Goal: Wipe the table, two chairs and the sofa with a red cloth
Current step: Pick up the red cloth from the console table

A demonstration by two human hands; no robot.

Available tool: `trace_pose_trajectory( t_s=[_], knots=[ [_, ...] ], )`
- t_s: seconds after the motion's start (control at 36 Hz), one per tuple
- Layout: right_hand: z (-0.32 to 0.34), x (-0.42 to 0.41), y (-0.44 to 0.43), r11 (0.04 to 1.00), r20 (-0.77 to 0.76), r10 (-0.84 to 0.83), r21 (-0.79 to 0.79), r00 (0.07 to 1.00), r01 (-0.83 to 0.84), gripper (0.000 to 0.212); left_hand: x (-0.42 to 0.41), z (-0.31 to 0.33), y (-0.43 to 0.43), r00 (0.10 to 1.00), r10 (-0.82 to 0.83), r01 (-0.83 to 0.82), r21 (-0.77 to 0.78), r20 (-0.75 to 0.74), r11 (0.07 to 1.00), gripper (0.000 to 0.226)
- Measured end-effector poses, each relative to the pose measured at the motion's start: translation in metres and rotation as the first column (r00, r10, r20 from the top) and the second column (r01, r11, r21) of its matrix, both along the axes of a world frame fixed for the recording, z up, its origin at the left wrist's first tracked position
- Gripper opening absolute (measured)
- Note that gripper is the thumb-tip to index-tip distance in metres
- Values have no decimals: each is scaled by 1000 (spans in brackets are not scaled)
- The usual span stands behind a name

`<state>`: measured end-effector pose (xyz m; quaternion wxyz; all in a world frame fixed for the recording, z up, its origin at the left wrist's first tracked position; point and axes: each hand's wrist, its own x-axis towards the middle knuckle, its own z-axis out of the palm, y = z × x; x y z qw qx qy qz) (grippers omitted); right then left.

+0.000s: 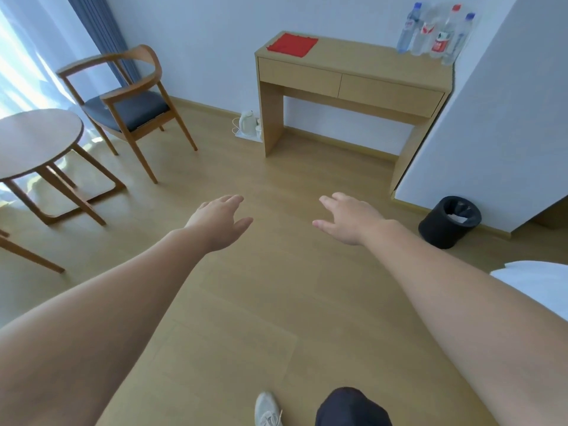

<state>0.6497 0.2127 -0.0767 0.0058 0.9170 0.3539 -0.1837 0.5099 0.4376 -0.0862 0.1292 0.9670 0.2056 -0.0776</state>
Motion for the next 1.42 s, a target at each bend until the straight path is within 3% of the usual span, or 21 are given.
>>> trace_pose_trajectory(
  t_s=[0.39,0.86,1.14,1.42],
  knots=[
    [-10,138,40,1000,25,8,16,1000,-9,68,139,-7,27,1000,-10,9,-28,-25,1000,61],
    [0,350,80,994,51,98,46,994,-101,68,318,11,55,988,147,-148,-22,-36,989,59],
    [-6,412,142,989,44,138,41,989,-140,68,377,7,113,986,161,-161,-9,-48,987,60],
    [-7,485,254,996,73,86,33,994,-89,68,461,3,230,993,111,-111,-6,-36,994,60]
  ],
)
